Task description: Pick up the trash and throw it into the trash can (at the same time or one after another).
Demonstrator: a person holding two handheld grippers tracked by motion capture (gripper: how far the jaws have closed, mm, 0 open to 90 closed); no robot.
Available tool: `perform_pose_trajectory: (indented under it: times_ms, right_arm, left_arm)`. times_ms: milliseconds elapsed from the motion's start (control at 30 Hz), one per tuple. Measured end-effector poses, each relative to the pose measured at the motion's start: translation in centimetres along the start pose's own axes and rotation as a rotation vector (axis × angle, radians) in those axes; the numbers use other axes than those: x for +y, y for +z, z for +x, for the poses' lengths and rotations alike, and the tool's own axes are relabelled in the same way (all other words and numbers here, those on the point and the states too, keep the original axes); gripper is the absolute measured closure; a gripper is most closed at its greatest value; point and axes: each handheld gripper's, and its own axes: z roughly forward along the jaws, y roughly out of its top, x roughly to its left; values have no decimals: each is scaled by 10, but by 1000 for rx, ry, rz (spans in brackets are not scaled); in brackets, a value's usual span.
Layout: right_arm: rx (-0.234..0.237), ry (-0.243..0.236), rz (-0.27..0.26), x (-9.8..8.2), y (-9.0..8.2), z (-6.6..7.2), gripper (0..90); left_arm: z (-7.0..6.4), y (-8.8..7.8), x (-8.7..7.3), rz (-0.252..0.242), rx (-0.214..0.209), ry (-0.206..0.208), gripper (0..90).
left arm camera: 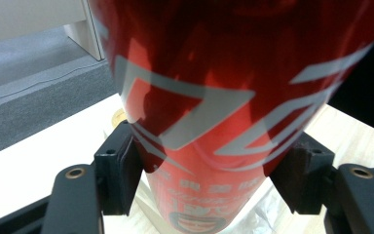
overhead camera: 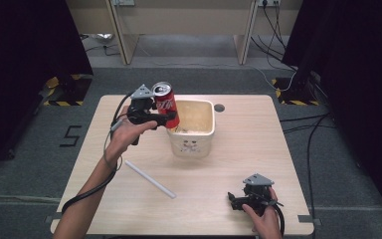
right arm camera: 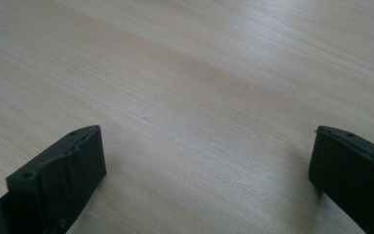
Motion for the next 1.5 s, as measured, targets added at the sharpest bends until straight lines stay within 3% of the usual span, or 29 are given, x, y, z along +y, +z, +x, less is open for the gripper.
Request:
perform_pose_trajectory:
  times_ms: [333,700,933,1500]
  right_arm:
    - [3,-6,-1,0,0,0,3]
    - [5,-7,-1,0,0,0,3]
    - [8,-9,1,0,0,0,3]
    - [10,-15,-2,0,0,0,4]
  left_arm:
    - [1,23,1,9,-6,-5,339]
    - [2,36,0,13,-7,-7,339]
    - [0,49,-6,43,-6,8,338]
    - [0,60,-20,80,3,24,336]
